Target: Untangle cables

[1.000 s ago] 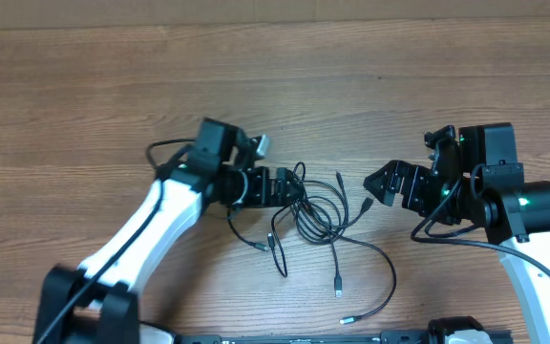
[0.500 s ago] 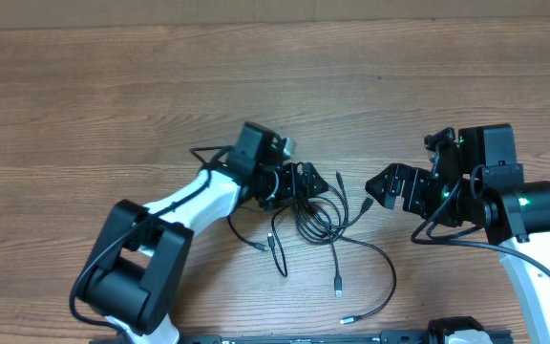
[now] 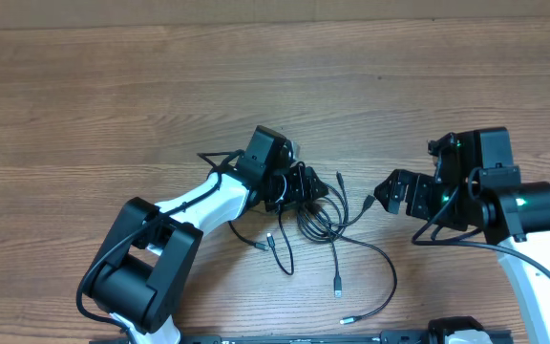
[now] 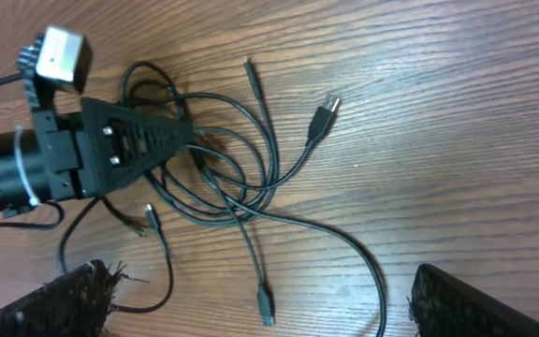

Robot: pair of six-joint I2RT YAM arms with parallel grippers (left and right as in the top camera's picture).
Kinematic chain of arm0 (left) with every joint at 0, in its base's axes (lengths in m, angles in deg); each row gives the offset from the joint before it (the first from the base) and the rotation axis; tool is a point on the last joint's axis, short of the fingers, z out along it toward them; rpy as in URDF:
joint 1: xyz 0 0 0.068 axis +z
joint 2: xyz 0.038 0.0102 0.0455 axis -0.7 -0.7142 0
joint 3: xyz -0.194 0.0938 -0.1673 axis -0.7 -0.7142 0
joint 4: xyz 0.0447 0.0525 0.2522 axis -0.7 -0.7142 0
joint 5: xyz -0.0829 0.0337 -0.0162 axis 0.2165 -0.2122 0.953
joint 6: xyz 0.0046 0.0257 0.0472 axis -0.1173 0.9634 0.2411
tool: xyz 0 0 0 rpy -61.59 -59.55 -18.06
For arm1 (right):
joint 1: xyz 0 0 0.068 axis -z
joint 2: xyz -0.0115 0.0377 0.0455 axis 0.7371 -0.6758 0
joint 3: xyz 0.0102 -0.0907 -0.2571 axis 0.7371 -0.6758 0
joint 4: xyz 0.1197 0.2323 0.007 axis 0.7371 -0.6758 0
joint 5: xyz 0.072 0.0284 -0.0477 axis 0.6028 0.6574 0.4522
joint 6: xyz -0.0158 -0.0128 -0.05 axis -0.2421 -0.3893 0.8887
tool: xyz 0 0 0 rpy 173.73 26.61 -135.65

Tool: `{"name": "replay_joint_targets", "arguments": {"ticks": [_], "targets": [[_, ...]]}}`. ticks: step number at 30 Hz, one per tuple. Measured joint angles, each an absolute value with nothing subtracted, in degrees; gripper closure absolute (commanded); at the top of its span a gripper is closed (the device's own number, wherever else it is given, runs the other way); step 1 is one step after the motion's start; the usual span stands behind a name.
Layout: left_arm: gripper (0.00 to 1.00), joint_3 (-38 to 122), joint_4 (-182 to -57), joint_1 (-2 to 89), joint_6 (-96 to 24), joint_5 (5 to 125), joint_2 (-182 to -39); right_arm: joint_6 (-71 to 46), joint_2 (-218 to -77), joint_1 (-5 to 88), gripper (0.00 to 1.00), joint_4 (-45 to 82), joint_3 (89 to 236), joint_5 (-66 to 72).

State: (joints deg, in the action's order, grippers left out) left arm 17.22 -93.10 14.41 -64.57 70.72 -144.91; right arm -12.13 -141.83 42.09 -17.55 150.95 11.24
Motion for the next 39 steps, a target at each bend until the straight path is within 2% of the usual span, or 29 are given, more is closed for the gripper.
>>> {"name": "replay_joint_targets", "arguments": {"ticks": [3,4,5,7,10,15,17,20,23,30,32,35,39], "targets": [[0.21,17.22,-93.23,14.41,-65.42,69.56,-144.91,-12.11,-141.83,42.09,0.00,-17.07,149.53,11.17],[0.11,17.22,-93.58,14.41,-65.53,69.28,-144.91,-12.15,-141.85,42.09,0.00,-17.09,148.96,11.13],[0.05,17.22,-94.13,14.43,-65.79,68.97,-144.91,-12.13,-141.85,42.09,0.00,-17.11,148.61,11.04],[0.03,17.37,-94.94,14.80,-66.06,68.91,-144.89,-12.15,-141.85,42.09,0.00,-17.18,148.10,10.91],[0.05,17.88,-95.75,16.50,-66.25,69.28,-144.89,-12.13,-141.85,42.09,0.00,-17.09,148.08,10.78],[0.18,17.88,-96.60,24.07,-67.39,74.39,-144.91,-12.13,-141.85,42.09,0.00,-16.54,148.08,10.78],[0.27,17.88,-97.25,26.82,-68.46,76.14,-144.91,-12.15,-141.85,42.09,0.00,-16.02,148.08,10.78],[0.36,17.88,-97.17,29.22,-71.15,77.96,-144.91,-12.13,-141.85,42.09,0.00,-15.27,148.08,10.76],[0.41,17.88,-96.55,29.40,-73.99,79.64,-144.91,-12.15,-141.85,42.09,0.00,-14.44,148.08,10.78],[0.60,17.88,-96.34,25.88,-79.02,81.98,-144.91,-12.17,-141.85,42.09,0.00,-14.25,148.08,10.78],[0.69,17.88,-96.34,24.81,-79.94,81.85,-144.91,-12.17,-141.85,42.09,0.00,-14.22,148.08,10.76],[0.96,17.88,-96.60,24.13,-80.81,81.24,-144.91,-12.13,-141.85,42.09,0.00,-14.40,148.08,10.76],[0.96,17.88,-97.21,24.15,-80.98,80.51,-144.91,-12.17,-141.85,42.09,0.00,-14.60,148.08,10.78]]}}
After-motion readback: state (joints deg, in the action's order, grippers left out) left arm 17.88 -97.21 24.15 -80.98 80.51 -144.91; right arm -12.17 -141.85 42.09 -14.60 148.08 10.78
